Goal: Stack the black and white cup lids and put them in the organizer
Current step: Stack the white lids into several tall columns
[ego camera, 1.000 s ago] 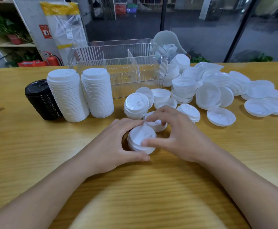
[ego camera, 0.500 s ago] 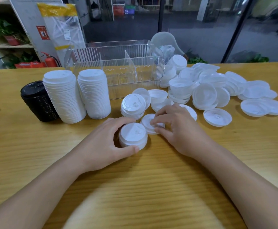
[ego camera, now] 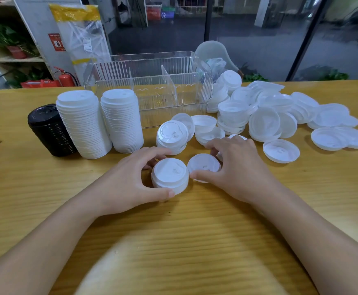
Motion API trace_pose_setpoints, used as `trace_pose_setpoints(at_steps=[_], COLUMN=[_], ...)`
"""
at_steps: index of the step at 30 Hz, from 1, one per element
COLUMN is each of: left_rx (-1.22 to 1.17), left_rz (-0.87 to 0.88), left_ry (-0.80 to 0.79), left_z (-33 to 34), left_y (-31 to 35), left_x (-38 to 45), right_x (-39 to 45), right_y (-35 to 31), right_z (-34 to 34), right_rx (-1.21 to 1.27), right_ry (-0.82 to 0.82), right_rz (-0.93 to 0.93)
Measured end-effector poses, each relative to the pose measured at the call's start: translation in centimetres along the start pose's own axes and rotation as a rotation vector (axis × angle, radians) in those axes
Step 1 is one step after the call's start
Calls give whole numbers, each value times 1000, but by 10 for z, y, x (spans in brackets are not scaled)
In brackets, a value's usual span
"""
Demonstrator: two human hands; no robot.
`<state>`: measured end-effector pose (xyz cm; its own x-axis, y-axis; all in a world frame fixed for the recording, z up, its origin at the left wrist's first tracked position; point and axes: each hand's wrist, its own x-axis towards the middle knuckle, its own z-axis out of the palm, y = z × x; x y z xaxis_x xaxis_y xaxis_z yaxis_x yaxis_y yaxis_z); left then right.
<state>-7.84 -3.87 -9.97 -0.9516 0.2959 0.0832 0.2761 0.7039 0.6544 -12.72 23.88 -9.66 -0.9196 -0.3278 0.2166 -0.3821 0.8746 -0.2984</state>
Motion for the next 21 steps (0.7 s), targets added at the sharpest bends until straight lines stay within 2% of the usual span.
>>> trace_pose_setpoints(at_steps=[4,7,9,13,21], left_rx=[-29,-58,-73,-88,-108], left_rz=[9,31,50,34,5], left_ry=[12,30,33,30,19], left_z=[1,7,13,19,19], left_y=[0,3,5,9,6], left_x=[2,2,1,1,2], right_x=[2,-1,-5,-12,-13], right_y=[2,1,-8,-22,-24], right_z=[-4,-14,-14,-3,-3], right_rx=[79,395,508,425,451], right_ry=[66,159,110,-81,-158], right_rz=[-8,12,-43,-173,-237])
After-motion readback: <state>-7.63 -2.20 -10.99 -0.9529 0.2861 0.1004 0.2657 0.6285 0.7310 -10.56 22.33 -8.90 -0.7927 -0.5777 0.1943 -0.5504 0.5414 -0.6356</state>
